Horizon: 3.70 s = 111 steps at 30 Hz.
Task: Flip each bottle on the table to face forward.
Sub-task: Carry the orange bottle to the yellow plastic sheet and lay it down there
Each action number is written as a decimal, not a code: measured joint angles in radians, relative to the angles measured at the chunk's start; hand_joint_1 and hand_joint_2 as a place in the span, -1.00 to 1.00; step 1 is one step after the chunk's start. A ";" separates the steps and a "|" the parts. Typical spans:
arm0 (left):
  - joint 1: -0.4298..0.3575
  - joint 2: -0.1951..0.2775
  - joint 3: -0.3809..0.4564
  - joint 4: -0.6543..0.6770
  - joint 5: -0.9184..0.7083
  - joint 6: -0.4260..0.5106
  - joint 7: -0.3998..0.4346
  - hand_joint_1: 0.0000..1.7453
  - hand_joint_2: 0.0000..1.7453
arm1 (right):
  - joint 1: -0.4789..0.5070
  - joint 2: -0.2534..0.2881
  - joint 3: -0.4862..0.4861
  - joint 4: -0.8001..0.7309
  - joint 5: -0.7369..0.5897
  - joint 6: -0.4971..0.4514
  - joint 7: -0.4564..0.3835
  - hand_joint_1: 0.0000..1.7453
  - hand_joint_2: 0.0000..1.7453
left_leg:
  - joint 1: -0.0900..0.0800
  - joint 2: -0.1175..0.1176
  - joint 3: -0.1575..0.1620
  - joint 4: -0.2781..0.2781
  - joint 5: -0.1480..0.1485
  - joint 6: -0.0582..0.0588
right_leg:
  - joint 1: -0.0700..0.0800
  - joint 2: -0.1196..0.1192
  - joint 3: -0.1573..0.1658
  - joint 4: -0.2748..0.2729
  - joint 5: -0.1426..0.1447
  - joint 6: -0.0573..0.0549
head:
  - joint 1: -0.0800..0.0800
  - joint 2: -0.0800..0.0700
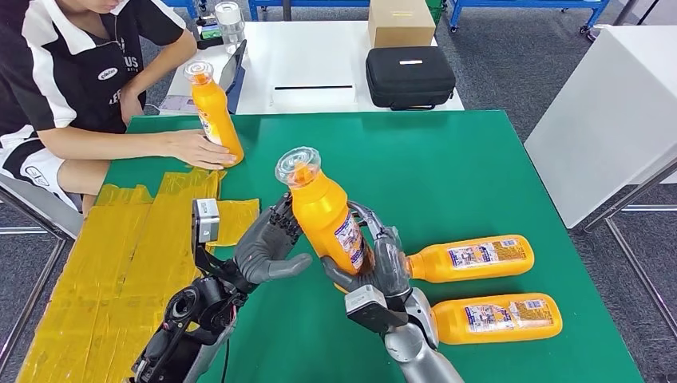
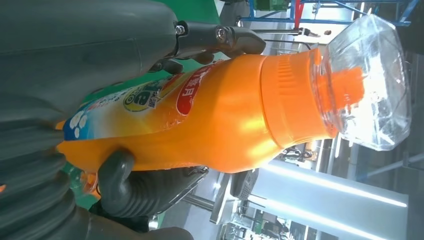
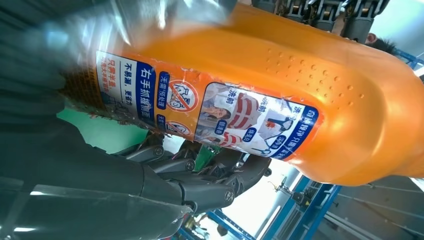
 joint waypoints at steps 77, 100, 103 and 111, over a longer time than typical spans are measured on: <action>-0.057 -0.048 0.013 0.212 0.046 0.193 -0.067 1.00 1.00 | -0.013 -0.003 0.135 0.056 0.059 -0.002 0.042 -1.00 1.00 | 0.000 0.000 -0.001 0.000 0.000 0.000 | 0.000 0.000 -0.001 0.000 0.000 0.000 | 0.000 0.000; -0.074 -0.048 0.150 0.145 -0.585 0.925 -0.305 1.00 1.00 | 0.084 -0.056 0.105 -0.215 0.064 -0.072 0.065 -1.00 1.00 | 0.000 0.000 -0.001 0.000 0.000 0.000 | 0.000 0.000 -0.001 0.000 0.000 0.000 | 0.000 0.000; -0.057 -0.078 0.229 0.087 -1.006 1.083 -0.389 1.00 1.00 | 0.099 -0.061 0.076 -0.245 0.046 -0.073 0.069 -1.00 1.00 | 0.000 -0.001 -0.002 0.000 0.000 0.000 | 0.000 0.000 -0.001 0.000 0.000 0.000 | 0.000 0.000; -0.030 -0.146 0.467 -0.094 -1.894 1.110 -0.294 1.00 1.00 | 0.108 -0.064 0.025 -0.285 0.007 -0.089 0.067 -1.00 1.00 | -0.001 0.002 -0.002 0.000 0.001 0.000 | -0.002 0.001 -0.002 0.000 0.001 0.001 | 0.000 0.000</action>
